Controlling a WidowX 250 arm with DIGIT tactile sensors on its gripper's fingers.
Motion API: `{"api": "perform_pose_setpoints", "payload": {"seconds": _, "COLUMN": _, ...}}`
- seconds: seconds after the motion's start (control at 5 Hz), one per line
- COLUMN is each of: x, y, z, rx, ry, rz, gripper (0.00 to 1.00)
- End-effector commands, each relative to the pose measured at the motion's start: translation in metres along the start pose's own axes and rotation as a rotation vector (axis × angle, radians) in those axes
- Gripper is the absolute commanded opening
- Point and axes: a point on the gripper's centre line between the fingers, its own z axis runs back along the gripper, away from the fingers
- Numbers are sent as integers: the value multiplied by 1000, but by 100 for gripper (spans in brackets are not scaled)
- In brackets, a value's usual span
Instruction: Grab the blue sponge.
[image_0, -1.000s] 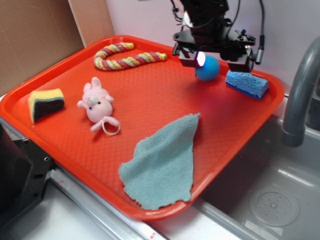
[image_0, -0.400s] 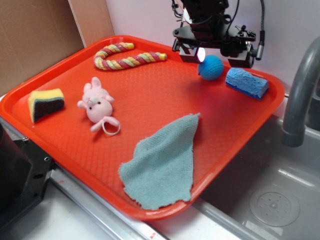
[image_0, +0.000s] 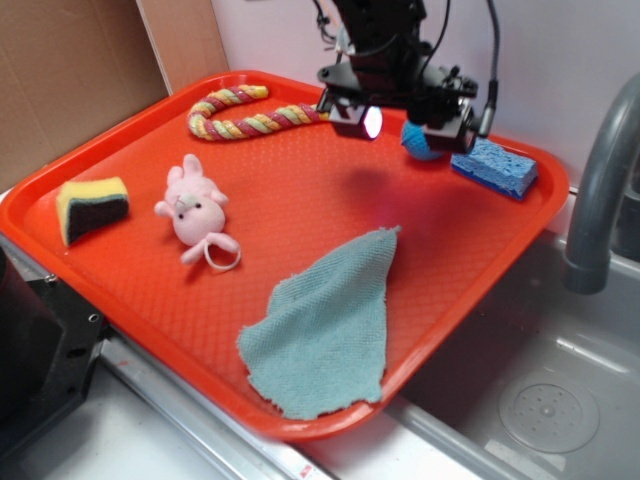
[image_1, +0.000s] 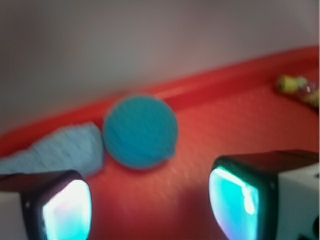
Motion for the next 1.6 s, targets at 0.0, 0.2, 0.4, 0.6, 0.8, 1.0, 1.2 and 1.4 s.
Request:
{"api": "perform_pose_setpoints", "payload": {"seconds": 0.0, "x": 21, "y": -6, "z": 16, "rx": -35, "ry": -38, "rz": 19, "gripper": 100}}
{"api": "perform_pose_setpoints", "payload": {"seconds": 0.2, "x": 21, "y": -6, "z": 16, "rx": -35, "ry": -38, "rz": 19, "gripper": 100}}
{"api": "perform_pose_setpoints", "payload": {"seconds": 0.4, "x": 21, "y": -6, "z": 16, "rx": -35, "ry": -38, "rz": 19, "gripper": 100}}
{"api": "perform_pose_setpoints", "payload": {"seconds": 0.6, "x": 34, "y": -23, "z": 7, "rx": -19, "ry": -45, "rz": 7, "gripper": 100}}
{"api": "perform_pose_setpoints", "payload": {"seconds": 0.8, "x": 38, "y": -39, "z": -3, "rx": -17, "ry": -68, "rz": 5, "gripper": 100}}
{"api": "perform_pose_setpoints", "payload": {"seconds": 1.0, "x": 37, "y": -44, "z": -5, "rx": -30, "ry": -72, "rz": 1, "gripper": 100}}
{"api": "perform_pose_setpoints", "payload": {"seconds": 1.2, "x": 32, "y": -44, "z": -11, "rx": -30, "ry": -43, "rz": 9, "gripper": 100}}
{"api": "perform_pose_setpoints", "payload": {"seconds": 1.4, "x": 22, "y": -46, "z": -23, "rx": -24, "ry": 21, "rz": 33, "gripper": 100}}
